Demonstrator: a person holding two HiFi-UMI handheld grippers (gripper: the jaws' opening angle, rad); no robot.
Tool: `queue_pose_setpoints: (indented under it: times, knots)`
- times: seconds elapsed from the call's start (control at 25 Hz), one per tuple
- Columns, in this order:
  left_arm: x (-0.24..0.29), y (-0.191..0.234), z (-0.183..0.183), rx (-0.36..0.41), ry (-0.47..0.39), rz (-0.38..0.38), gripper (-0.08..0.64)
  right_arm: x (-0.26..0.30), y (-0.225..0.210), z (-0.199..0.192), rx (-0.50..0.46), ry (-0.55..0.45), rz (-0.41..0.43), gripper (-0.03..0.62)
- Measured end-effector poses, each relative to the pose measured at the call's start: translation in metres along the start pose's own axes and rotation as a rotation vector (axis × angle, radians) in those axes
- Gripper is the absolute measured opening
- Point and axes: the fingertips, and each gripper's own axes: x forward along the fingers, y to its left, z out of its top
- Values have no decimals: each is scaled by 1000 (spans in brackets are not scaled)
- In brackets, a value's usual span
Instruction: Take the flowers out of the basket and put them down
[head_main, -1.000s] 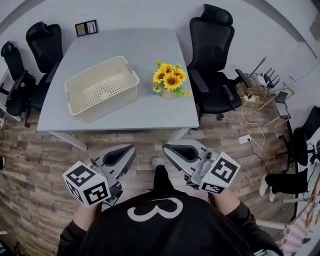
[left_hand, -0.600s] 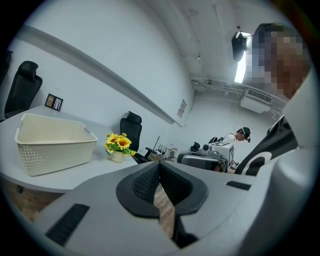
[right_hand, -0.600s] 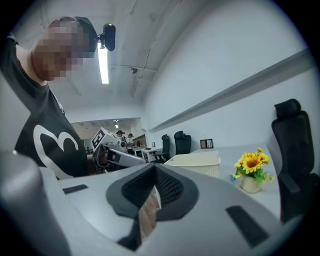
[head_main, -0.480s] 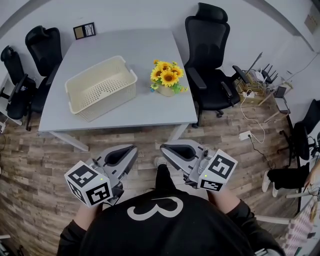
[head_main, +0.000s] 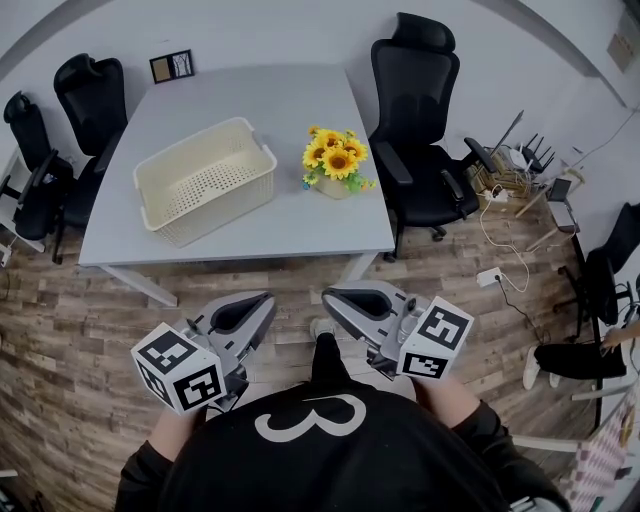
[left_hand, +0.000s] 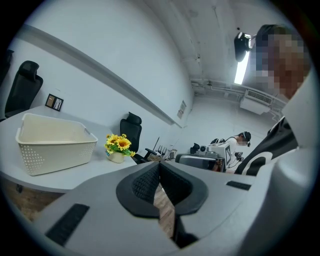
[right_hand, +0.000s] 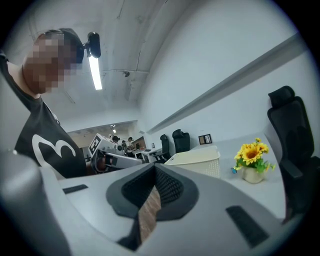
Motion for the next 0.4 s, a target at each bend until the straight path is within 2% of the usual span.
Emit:
queue_pose_setpoints:
  times: [0.4]
  knots:
    - [3,7,3,-9,-6,-3,12,4,-7,2,26,-10,0,9]
